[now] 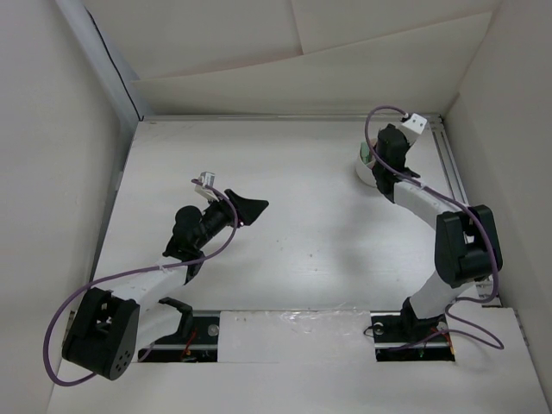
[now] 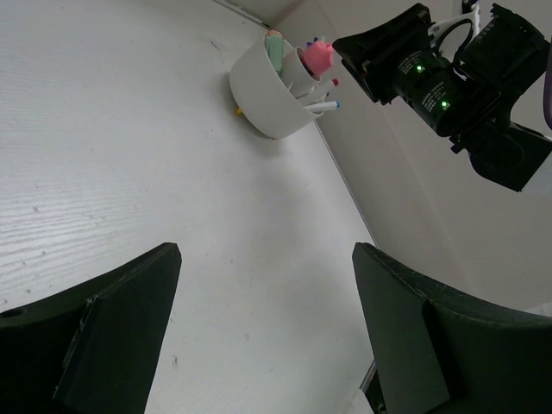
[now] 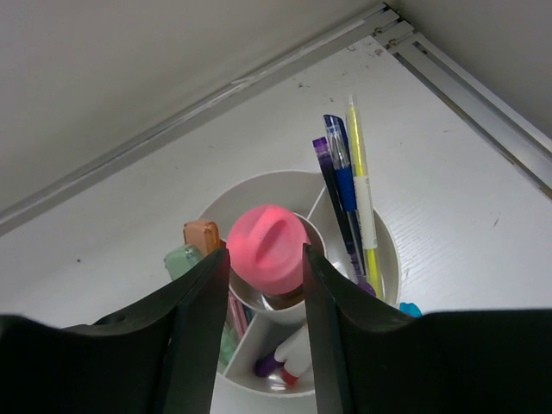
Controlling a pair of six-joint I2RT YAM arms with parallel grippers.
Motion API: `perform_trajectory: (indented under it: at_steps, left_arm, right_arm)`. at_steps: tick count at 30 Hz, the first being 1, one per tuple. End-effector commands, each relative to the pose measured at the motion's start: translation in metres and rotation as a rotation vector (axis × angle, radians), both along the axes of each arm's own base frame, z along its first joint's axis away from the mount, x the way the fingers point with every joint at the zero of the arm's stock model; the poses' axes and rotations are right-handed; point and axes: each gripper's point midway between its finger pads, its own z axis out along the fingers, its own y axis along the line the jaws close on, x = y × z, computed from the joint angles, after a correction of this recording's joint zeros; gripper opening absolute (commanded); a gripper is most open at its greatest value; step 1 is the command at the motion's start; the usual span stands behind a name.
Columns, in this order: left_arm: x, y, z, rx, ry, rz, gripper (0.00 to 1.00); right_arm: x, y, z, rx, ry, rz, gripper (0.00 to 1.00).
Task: Sort the stationery into containers
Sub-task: Place the stationery into the container
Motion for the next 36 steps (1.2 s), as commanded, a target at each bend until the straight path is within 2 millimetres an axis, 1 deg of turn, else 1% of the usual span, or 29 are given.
perform_trajectory:
  at_steps: [1, 2, 3, 4, 5, 6, 7, 9, 10, 11, 12, 13, 14, 17, 18, 19, 20, 21, 22, 23, 24, 25, 26, 28, 29, 30, 32, 34, 36]
  left_arm:
    - [0.001, -0.004, 0.02, -0.013, -0.074, -0.018, 0.79]
    - [0.0, -0.004, 0.023, -0.017, -0.082, -0.018, 0.79]
    - [0.0, -0.004, 0.023, -0.017, -0.082, -0.018, 0.79]
    - [0.001, -0.003, 0.023, -0.017, -0.082, -0.009, 0.79]
    - [0.002, -0.002, 0.023, -0.01, -0.089, -0.008, 0.79]
    - [0.002, -0.002, 0.021, -0.007, -0.08, -0.008, 0.79]
    - [0.002, -0.002, 0.021, -0.007, -0.08, -0.008, 0.79]
    - [0.002, -0.002, 0.021, -0.007, -0.08, -0.008, 0.8]
    - [0.001, -0.002, 0.018, -0.003, -0.07, -0.009, 0.8]
    - [0.001, -0.002, 0.018, -0.003, -0.07, -0.009, 0.81]
    - [0.003, -0.003, 0.023, -0.006, -0.079, -0.008, 0.81]
    - [0.002, -0.004, 0.02, -0.003, -0.07, -0.018, 0.81]
    - [0.002, -0.004, 0.019, 0.004, -0.077, -0.018, 0.81]
    - [0.002, -0.006, 0.021, -0.001, -0.09, -0.028, 0.81]
    - [0.0, -0.007, 0.023, -0.004, -0.099, -0.04, 0.81]
    - [0.001, -0.007, 0.02, -0.001, -0.09, -0.04, 0.81]
    - [0.001, -0.007, 0.02, -0.001, -0.09, -0.04, 0.81]
    - [0.001, -0.007, 0.022, -0.004, -0.099, -0.04, 0.81]
    - [-0.001, -0.009, 0.023, -0.01, -0.093, -0.054, 0.8]
    - [-0.001, -0.01, 0.022, -0.01, -0.094, -0.065, 0.8]
    - [-0.003, -0.012, 0.027, -0.024, -0.109, -0.076, 0.8]
    - [-0.008, -0.015, 0.029, -0.034, -0.11, -0.107, 0.79]
    - [-0.01, -0.017, 0.03, -0.042, -0.111, -0.126, 0.79]
    - [-0.015, -0.019, 0.033, -0.063, -0.102, -0.152, 0.79]
    - [-0.018, -0.021, 0.035, -0.071, -0.102, -0.174, 0.79]
    - [-0.022, -0.024, 0.037, -0.087, -0.1, -0.205, 0.79]
    - [-0.024, -0.026, 0.039, -0.097, -0.107, -0.218, 0.79]
    - [-0.027, -0.026, 0.031, -0.099, -0.084, -0.231, 0.79]
    - [-0.027, -0.026, 0.031, -0.099, -0.083, -0.231, 0.79]
  right_arm:
    - [-0.003, 0.001, 0.009, 0.007, -0.034, -0.016, 0.46]
    - [-0.006, -0.001, 0.005, 0.002, -0.024, -0.026, 0.48]
    - [-0.007, -0.001, 0.008, 0.002, -0.025, -0.026, 0.53]
    - [-0.009, -0.003, 0.013, 0.002, -0.036, -0.035, 0.56]
    - [-0.01, -0.003, 0.011, -0.001, -0.024, -0.035, 0.59]
    - [-0.013, -0.004, 0.025, 0.007, -0.055, -0.035, 0.66]
    - [-0.017, -0.001, 0.025, 0.006, -0.05, -0.026, 0.7]
    - [-0.023, -0.002, 0.035, 0.008, -0.057, -0.026, 0.8]
    - [-0.028, -0.003, 0.046, 0.012, -0.073, -0.026, 0.92]
    - [-0.031, -0.002, 0.048, 0.011, -0.058, -0.013, 0.98]
    - [-0.034, 0.001, 0.049, 0.014, -0.045, 0.008, 1.0]
    - [-0.037, 0.002, 0.058, 0.01, -0.048, 0.022, 1.0]
    - [-0.042, 0.0, 0.057, 0.002, -0.015, 0.022, 1.0]
    - [-0.057, 0.016, 0.058, 0.0, 0.018, 0.079, 1.0]
    - [-0.063, 0.028, 0.053, 0.0, 0.045, 0.125, 1.0]
    - [-0.068, 0.034, 0.051, 0.001, 0.055, 0.15, 1.0]
    - [-0.078, 0.04, 0.045, 0.003, 0.067, 0.179, 1.0]
    - [-0.083, 0.049, 0.042, 0.007, 0.071, 0.215, 1.0]
    - [-0.091, 0.066, 0.038, 0.011, 0.084, 0.276, 1.0]
    - [-0.099, 0.073, 0.028, 0.005, 0.103, 0.299, 1.0]
    - [-0.109, 0.082, 0.027, 0.007, 0.108, 0.34, 1.0]
    - [-0.12, 0.102, 0.017, 0.005, 0.127, 0.407, 1.0]
    - [-0.125, 0.11, 0.019, -0.007, 0.129, 0.436, 1.0]
    - [-0.144, 0.119, 0.011, -0.021, 0.165, 0.483, 1.0]
    - [-0.154, 0.132, 0.008, -0.028, 0.173, 0.527, 1.0]
    - [-0.163, 0.133, 0.004, -0.018, 0.182, 0.524, 1.0]
    - [-0.175, 0.143, 0.003, -0.017, 0.18, 0.557, 1.0]
    - [-0.181, 0.141, 0.001, -0.023, 0.182, 0.559, 1.0]
    - [-0.189, 0.145, 0.0, -0.017, 0.195, 0.576, 1.0]
